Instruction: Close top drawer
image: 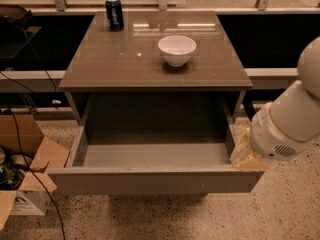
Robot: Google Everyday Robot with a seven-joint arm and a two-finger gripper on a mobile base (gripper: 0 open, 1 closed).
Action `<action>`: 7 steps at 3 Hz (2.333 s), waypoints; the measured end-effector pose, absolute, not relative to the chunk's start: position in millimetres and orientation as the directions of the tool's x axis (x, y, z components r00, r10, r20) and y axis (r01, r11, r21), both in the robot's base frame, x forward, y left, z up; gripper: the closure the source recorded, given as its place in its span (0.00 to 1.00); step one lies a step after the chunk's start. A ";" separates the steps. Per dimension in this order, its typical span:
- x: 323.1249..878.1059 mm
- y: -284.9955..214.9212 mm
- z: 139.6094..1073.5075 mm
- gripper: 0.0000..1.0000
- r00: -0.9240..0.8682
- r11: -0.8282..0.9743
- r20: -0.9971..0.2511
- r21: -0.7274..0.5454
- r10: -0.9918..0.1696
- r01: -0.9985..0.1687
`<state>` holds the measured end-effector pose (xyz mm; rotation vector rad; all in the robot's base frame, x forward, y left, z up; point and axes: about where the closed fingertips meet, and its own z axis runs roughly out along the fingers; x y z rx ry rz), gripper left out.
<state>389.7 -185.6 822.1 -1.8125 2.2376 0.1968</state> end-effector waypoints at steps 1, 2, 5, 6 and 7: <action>389.1 -176.4 767.5 1.00 -0.227 0.239 -0.322 0.004 -0.919 -0.971; 386.0 -176.2 714.3 1.00 -0.249 0.239 -0.341 0.072 -0.907 -0.968; 444.4 -168.1 656.0 1.00 -0.296 0.304 -0.375 0.039 -0.879 -0.952; 445.0 -167.2 655.8 1.00 -0.296 0.306 -0.376 0.034 -0.878 -0.951; 473.6 -161.9 654.4 1.00 -0.276 0.310 -0.407 -0.020 -0.871 -0.951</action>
Offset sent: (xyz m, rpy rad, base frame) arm -0.0066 0.0081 -0.1734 0.1388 0.1875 -0.0299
